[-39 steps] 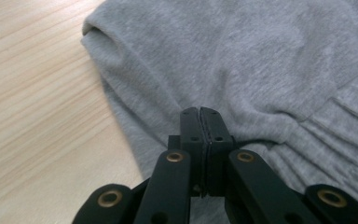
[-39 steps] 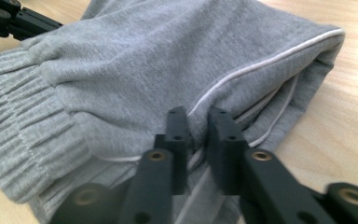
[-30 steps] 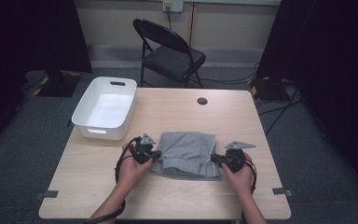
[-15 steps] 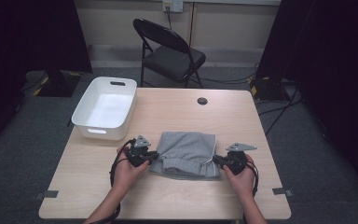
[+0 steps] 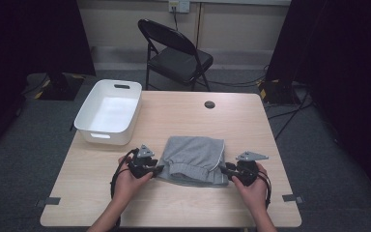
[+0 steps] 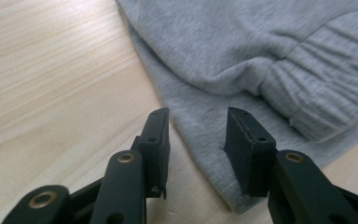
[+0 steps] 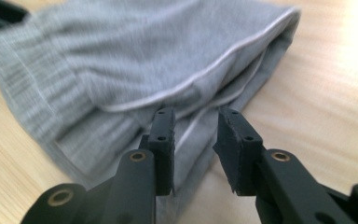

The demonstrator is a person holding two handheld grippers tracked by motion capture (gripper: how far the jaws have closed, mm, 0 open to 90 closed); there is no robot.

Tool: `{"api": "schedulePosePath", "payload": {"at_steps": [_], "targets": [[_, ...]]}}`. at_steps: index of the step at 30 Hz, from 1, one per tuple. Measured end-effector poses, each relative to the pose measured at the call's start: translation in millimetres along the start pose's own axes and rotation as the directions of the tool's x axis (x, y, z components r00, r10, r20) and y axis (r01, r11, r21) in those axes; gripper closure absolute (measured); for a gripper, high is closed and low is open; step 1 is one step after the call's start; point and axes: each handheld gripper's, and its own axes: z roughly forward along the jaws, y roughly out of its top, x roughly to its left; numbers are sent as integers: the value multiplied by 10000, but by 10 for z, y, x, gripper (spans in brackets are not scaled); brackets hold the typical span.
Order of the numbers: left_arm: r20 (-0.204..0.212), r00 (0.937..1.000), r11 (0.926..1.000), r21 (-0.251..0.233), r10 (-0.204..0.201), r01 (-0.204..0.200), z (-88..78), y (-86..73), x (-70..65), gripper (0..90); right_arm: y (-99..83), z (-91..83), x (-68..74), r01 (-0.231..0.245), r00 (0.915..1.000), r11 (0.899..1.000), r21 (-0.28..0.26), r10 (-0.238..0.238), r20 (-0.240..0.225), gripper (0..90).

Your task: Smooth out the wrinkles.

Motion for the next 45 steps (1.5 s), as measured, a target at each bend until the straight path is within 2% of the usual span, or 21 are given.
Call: {"api": "schedulePosePath", "payload": {"at_steps": [4, 5, 7, 9, 11, 12, 16, 18, 20, 24, 25, 28, 30, 33, 34, 35, 37, 39, 42, 44, 45], "targets": [[-60, 9996, 9994, 195, 287, -285, 8, 22, -32, 648, -68, 55, -10, 112, 9998, 9995, 282, -107, -180, 712], [-27, 9994, 9989, 319, 352, -351, 4, 31, -37, 683, -73, 56, -5, 166, 9996, 9992, 353, -158, -239, 737], [109, 9997, 9982, 547, 227, -232, -5, 47, -47, 801, -75, 54, 12, 282, 9993, 9986, 445, -270, -262, 764], [184, 9996, 9977, 638, 215, -226, -12, 51, -50, 874, -77, 46, 19, 215, 9994, 9986, 481, -201, -297, 796], [199, 9994, 9971, 694, 297, -310, -27, 39, -81, 884, -84, 41, 18, 149, 9994, 9988, 469, -133, -335, 804], [333, 9992, 9966, 788, 220, -246, -59, 14, -107, 889, -103, 24, 15, 5, 9992, 9989, 462, 13, -407, 814], [631, 9969, 9960, 736, 470, -516, -137, -79, -180, 889, -150, -42, 50, 159, 9987, 9982, 578, -130, -500, 818], [692, 9964, 9962, 683, 489, -537, -158, -109, -202, 889, -165, -65, 64, 188, 9985, 9978, 630, -156, -517, 818], [865, 9952, 9974, 521, 450, -496, -227, -207, -262, 889, -218, -124, 102, 179, 9984, 9976, 663, -143, -549, 818], [989, 9933, 9965, 516, 602, -655, -283, -271, -338, 889, -246, -166, 136, 270, 9982, 9966, 779, -227, -551, 819], [1003, 9920, 9954, 506, 765, -819, -305, -295, -378, 889, -258, -189, 151, 233, 9982, 9960, 868, -184, -575, 818], [980, 9913, 9947, 464, 873, -922, -315, -310, -396, 889, -271, -206, 157, 156, 9983, 9959, 895, -106, -568, 795], [1047, 9916, 9957, 448, 760, -810, -318, -317, -389, 886, -257, -221, 156, 106, 9988, 9962, 859, -64, -487, 736], [1071, 9918, 9964, 398, 700, -746, -319, -324, -382, 880, -178, -269, 126, -82, 9994, 9994, 342, 94, -331, 658], [1071, 9918, 9964, 398, 700, -746, -319, -324, -382, 878, -178, -269, 126, -82, 9994, 9994, 342, 94, -331, 658], [1077, 9912, 9958, 419, 766, -815, -312, -314, -386, 871, -94, -284, 93, -419, 9987, 9989, -187, 413, -303, 618], [1068, 9908, 9949, 484, 832, -888, -311, -306, -396, 869, -8, -267, 67, -519, 9986, 9968, -606, 512, -122, 591], [1085, 9908, 9947, 546, 805, -867, -315, -299, -400, 840, 64, -213, 54, -614, 9980, 9949, -803, 602, -173, 587], [947, 9934, 9962, 518, 643, -694, -389, -258, -347, 742, 129, -122, 52, -559, 9982, 9948, -848, 576, 178, 579], [742, 9969, 9994, 196, 261, -276, -439, -207, -262, 655, 134, -65, 38, -623, 9980, 9948, -809, 632, 87, 570], [742, 9969, 9994, 196, 261, -276, -439, -207, -262, 599, 134, -65, 38, -623, 9980, 9948, -809, 632, 87, 570]]}}
